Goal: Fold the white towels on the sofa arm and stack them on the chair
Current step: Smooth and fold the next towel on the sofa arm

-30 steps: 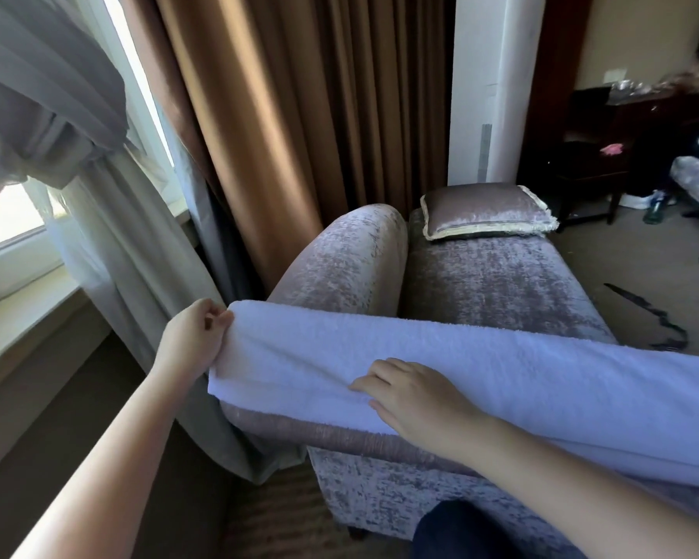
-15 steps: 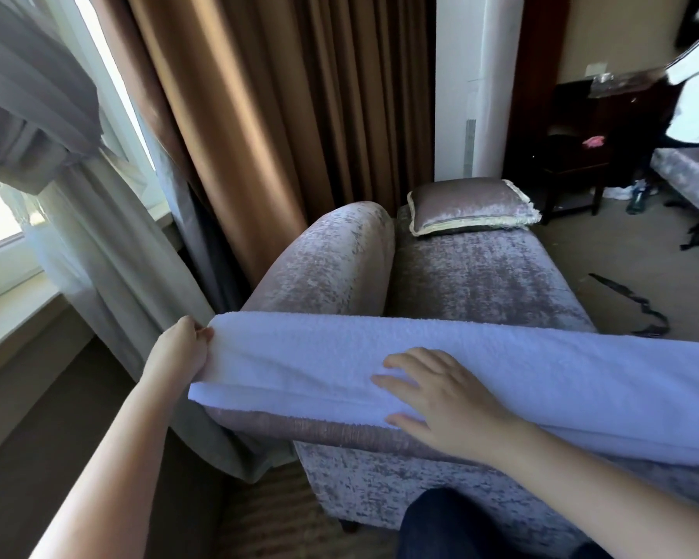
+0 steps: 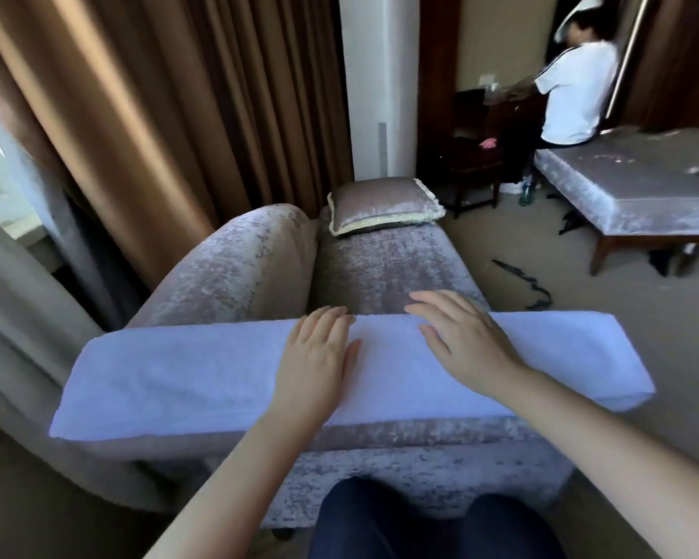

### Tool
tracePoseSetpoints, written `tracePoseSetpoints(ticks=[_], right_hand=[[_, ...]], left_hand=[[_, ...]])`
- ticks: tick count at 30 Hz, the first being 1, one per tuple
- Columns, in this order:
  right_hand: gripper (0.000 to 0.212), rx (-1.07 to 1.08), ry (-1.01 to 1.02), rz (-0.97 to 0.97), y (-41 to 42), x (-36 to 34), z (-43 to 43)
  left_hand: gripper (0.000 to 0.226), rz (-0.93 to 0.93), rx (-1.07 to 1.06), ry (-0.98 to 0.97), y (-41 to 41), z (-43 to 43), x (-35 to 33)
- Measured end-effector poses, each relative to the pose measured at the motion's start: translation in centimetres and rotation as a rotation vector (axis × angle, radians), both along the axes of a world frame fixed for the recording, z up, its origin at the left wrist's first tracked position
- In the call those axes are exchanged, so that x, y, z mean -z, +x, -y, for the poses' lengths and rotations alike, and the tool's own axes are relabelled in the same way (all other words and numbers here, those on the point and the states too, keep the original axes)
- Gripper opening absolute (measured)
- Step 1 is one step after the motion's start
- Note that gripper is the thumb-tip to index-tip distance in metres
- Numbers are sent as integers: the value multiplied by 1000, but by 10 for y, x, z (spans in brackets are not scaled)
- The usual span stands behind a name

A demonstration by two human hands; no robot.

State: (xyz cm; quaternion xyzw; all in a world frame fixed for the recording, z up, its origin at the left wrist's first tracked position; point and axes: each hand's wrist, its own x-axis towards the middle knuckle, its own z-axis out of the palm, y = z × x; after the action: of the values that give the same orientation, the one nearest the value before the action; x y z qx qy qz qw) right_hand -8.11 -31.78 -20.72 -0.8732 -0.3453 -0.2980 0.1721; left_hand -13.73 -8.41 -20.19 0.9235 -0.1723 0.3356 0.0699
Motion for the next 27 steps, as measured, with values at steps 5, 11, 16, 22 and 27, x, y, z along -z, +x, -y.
tracePoseSetpoints(ticks=[5, 11, 16, 22, 27], right_hand=[[39, 408, -187, -420, 26, 1, 143], [42, 272, 21, -569, 20, 16, 197], [12, 182, 196, -472, 43, 18, 196], [7, 164, 140, -432, 50, 18, 202], [13, 176, 130, -453, 55, 27, 198]], left_hand=[[35, -78, 132, -6, 34, 102, 12], [45, -239, 15, 103, 37, 137, 29], [30, -218, -16, 18, 52, 141, 20], [19, -464, -29, -135, 83, 136, -2], [13, -456, -24, -135, 88, 142, -5]])
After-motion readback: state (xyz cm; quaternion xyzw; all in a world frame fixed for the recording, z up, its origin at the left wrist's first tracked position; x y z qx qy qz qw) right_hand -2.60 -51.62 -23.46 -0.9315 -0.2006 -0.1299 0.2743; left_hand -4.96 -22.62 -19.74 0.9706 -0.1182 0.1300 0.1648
